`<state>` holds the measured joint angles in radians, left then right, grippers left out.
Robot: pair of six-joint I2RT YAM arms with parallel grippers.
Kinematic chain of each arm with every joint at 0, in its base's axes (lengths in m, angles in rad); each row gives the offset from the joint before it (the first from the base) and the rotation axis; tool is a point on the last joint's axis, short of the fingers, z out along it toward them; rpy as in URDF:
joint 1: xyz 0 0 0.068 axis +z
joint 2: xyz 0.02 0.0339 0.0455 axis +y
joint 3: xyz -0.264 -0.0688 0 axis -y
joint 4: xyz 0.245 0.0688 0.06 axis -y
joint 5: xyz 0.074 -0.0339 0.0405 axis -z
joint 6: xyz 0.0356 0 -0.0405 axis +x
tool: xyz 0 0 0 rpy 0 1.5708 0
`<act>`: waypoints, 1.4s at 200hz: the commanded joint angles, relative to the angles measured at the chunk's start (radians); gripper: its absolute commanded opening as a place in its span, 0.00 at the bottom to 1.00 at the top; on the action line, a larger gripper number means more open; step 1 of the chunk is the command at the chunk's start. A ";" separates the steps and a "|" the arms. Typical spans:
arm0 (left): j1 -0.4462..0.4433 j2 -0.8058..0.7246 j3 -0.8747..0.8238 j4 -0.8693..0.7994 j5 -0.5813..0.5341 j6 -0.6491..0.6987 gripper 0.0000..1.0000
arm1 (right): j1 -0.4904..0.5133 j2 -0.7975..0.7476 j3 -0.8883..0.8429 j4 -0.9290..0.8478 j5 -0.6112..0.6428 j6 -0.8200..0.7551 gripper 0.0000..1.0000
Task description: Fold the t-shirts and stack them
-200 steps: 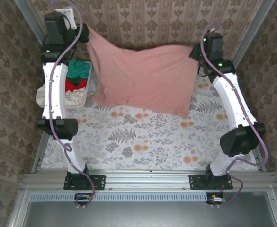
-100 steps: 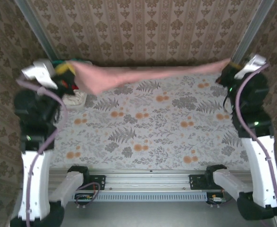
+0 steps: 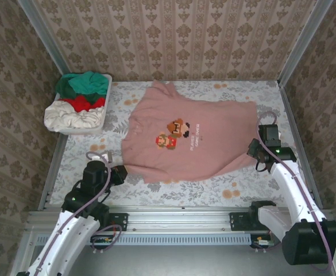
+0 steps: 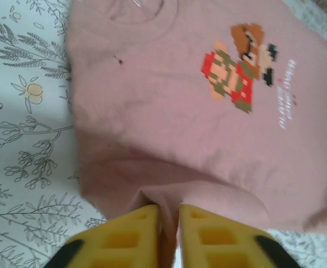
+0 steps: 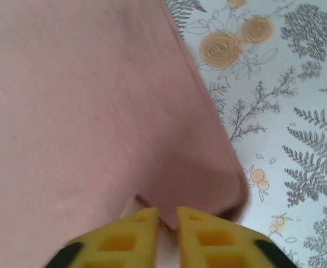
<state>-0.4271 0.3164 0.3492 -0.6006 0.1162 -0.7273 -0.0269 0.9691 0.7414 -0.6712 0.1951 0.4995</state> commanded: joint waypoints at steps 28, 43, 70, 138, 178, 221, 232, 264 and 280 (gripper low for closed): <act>-0.006 0.149 0.100 -0.057 -0.029 0.014 0.45 | -0.004 -0.051 0.093 -0.098 -0.048 -0.029 0.36; -0.004 0.204 0.163 -0.065 -0.077 0.059 0.52 | -0.004 -0.075 0.113 -0.113 -0.047 -0.037 0.43; -0.006 0.471 0.281 0.094 -0.100 0.155 0.56 | 0.001 -0.030 0.078 -0.008 -0.169 -0.013 0.45; -0.074 1.460 0.903 0.332 0.010 0.333 0.51 | 0.042 0.532 0.214 0.233 -0.130 0.070 0.45; 0.011 1.856 1.263 0.115 0.058 0.285 0.39 | 0.039 0.896 0.473 0.221 -0.224 0.080 0.46; 0.132 1.921 1.272 0.146 0.052 0.255 0.36 | 0.047 1.210 0.817 0.100 -0.289 0.076 0.44; 0.167 1.926 1.270 0.150 0.055 0.262 0.36 | 0.056 1.255 0.883 0.089 -0.300 0.078 0.45; 0.239 1.929 1.281 0.140 0.066 0.277 0.33 | 0.089 1.428 1.206 -0.053 -0.347 0.028 0.45; 0.263 1.909 1.272 0.147 0.060 0.281 0.32 | 0.110 1.462 1.319 -0.096 -0.371 0.009 0.45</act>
<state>-0.1951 2.2105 1.6287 -0.3828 0.1986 -0.4522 0.0448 2.3547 1.9186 -0.6209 -0.1131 0.5476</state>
